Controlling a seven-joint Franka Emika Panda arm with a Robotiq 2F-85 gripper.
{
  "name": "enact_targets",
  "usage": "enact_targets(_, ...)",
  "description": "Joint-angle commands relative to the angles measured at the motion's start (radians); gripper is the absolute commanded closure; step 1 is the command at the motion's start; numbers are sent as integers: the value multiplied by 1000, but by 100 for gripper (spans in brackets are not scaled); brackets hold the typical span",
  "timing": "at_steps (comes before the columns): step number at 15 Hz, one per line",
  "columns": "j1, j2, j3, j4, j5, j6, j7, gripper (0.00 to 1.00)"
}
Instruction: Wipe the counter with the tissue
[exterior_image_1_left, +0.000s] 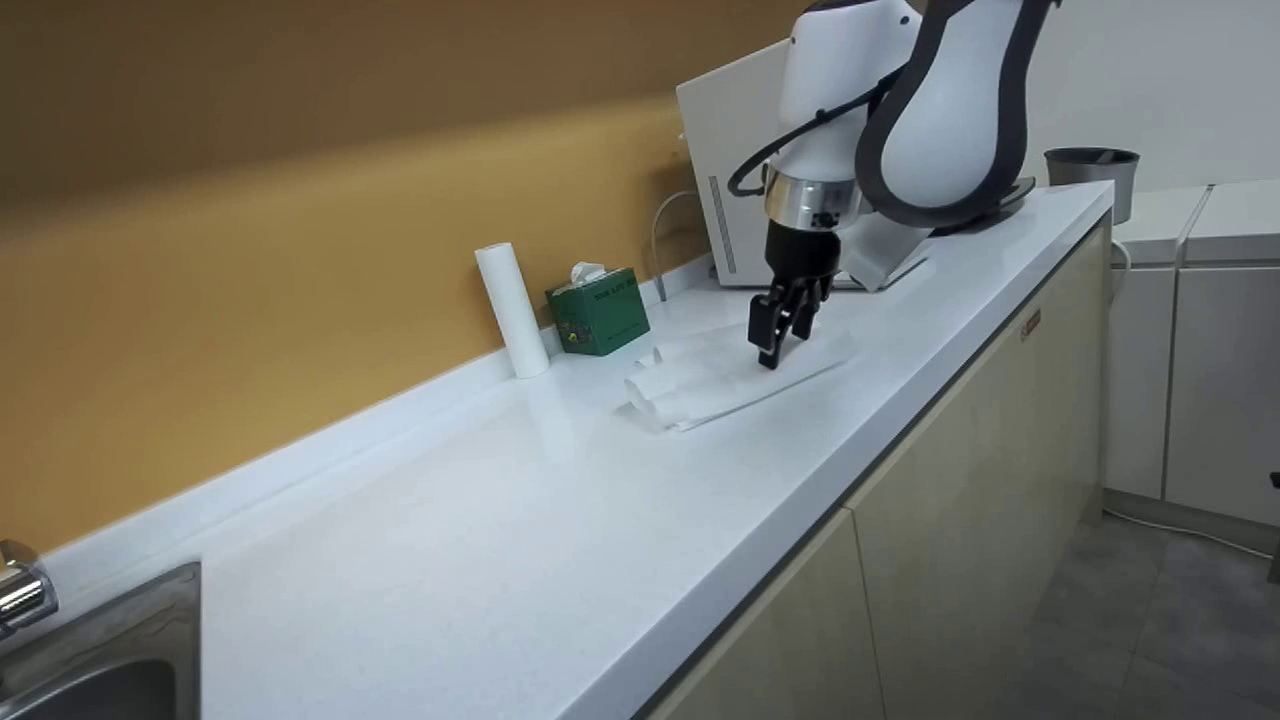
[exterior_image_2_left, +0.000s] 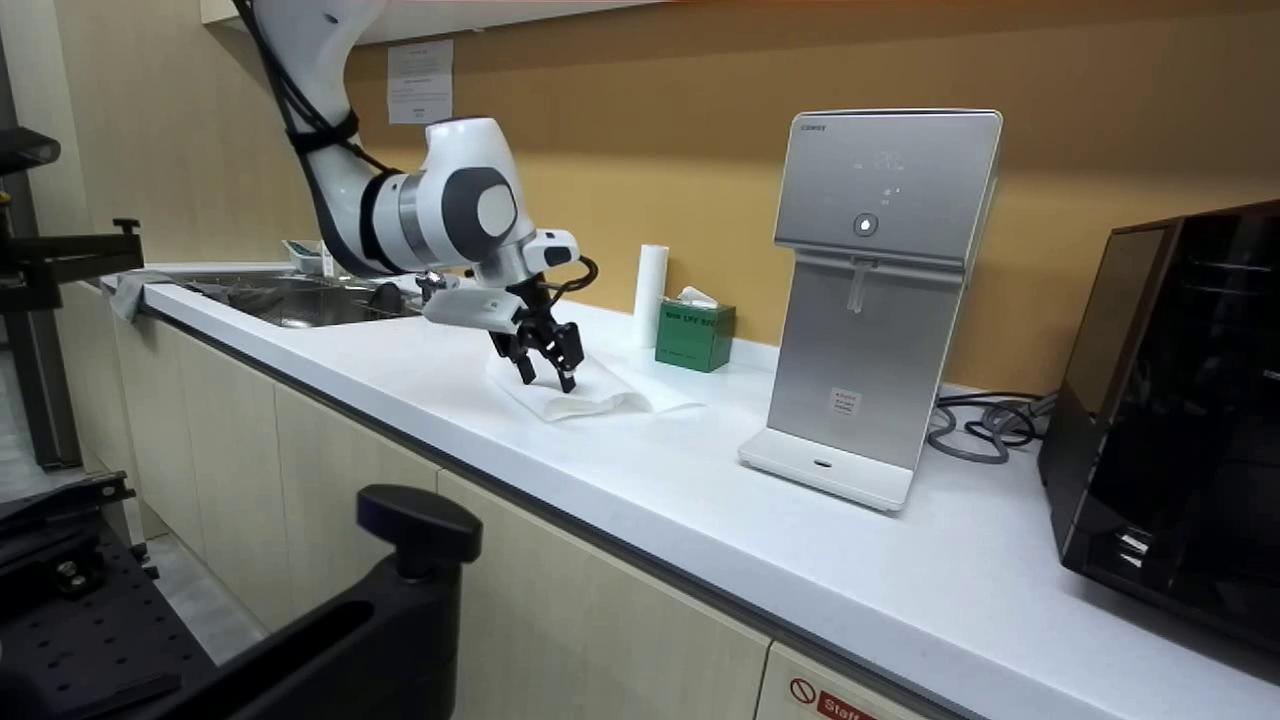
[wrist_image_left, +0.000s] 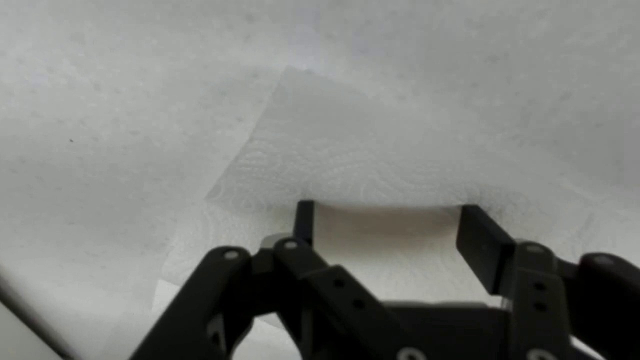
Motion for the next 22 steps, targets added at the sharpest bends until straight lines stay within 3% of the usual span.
enact_targets(1,31,68,-19,54,2,18,23,55)
enact_targets(7,27,126,-8,93,17,16,13,95)
enact_targets(9,33,127,-28,99,17,11,18,100)
enact_targets(12,59,126,-96,109,14,4,29,98)
enact_targets(20,247,141,-520,96,-2,-25,71,98)
enact_targets(22,286,132,-577,69,-3,-69,53,98)
